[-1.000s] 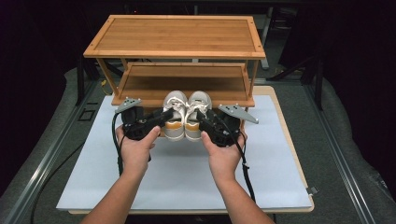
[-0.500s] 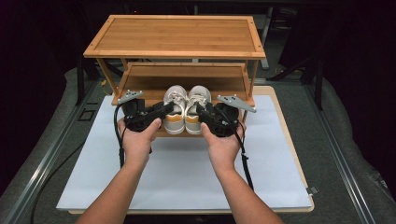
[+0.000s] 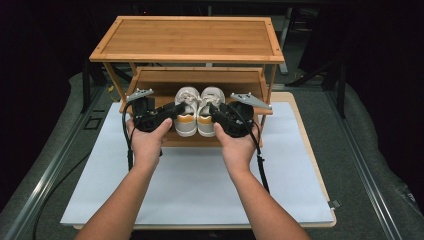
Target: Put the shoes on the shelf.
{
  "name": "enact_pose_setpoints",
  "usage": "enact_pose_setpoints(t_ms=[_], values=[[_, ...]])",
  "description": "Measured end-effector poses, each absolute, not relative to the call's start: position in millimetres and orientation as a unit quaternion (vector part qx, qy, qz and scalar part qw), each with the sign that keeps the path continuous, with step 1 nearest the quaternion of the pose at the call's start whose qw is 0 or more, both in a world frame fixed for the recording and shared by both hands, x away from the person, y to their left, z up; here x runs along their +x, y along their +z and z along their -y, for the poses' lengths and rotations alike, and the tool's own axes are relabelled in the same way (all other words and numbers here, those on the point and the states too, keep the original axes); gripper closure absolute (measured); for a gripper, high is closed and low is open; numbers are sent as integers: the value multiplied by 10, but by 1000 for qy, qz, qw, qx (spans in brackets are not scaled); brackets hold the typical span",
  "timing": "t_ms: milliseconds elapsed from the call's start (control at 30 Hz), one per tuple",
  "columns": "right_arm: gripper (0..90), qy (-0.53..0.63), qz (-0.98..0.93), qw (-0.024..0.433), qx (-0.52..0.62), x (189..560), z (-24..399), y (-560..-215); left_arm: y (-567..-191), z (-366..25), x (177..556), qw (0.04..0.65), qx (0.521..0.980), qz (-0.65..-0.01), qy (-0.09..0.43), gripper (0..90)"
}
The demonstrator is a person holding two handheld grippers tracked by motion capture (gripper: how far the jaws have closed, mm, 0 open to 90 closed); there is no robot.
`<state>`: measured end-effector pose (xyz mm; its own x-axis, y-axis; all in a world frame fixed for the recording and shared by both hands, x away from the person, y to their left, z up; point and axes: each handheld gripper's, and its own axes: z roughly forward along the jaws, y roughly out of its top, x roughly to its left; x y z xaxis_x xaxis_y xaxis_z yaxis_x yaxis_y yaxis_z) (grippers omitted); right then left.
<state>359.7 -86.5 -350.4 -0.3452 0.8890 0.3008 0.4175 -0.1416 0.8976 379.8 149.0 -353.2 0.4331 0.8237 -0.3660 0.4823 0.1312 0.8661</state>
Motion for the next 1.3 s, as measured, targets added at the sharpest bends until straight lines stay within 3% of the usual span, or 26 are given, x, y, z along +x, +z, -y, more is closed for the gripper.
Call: enact_pose_setpoints(t_ms=[833,1300], values=[[623,539,-613,223,533,4145,883,-3464,-3529,-1475,4331,561,631,-517,142,594],[619,528,-615,220,542,4244,877,-3540,-3586,-1466,4461,545,639,-527,131,590]])
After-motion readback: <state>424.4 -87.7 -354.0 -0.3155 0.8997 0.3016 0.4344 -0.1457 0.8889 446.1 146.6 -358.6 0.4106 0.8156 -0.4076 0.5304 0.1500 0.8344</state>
